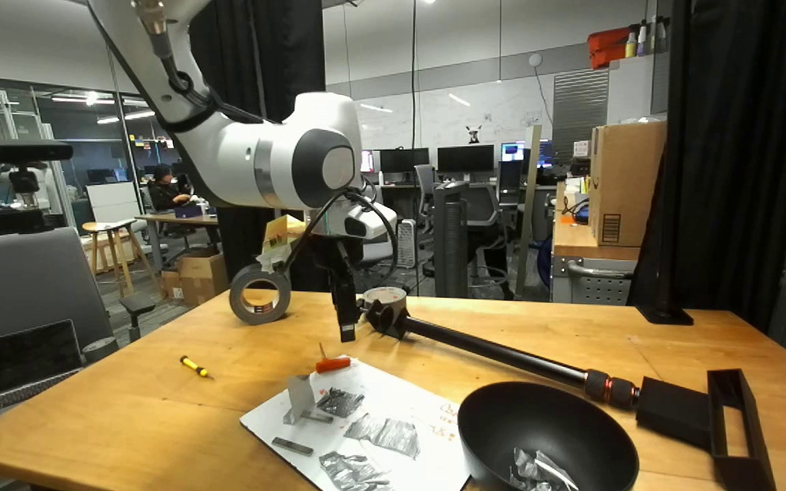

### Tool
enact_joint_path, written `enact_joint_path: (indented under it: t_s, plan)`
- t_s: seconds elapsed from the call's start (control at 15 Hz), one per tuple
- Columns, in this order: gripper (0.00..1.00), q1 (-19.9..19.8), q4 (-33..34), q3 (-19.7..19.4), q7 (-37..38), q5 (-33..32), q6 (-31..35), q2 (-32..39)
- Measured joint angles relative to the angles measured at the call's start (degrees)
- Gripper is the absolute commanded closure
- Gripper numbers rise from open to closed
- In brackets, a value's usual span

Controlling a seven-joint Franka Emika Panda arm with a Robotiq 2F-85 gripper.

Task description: Put the orange object in the bowl

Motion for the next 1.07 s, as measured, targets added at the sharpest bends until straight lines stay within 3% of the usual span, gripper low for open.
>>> enact_joint_path:
  t_s: [0.6, 1.07]
  plan:
    - [0.00, 1.19, -0.02, 0.00, -6.17, 6.43, 2.01, 3.76]
    - [0.00, 1.53, -0.02, -0.04, -9.23, 7.36, 4.94, 6.91]
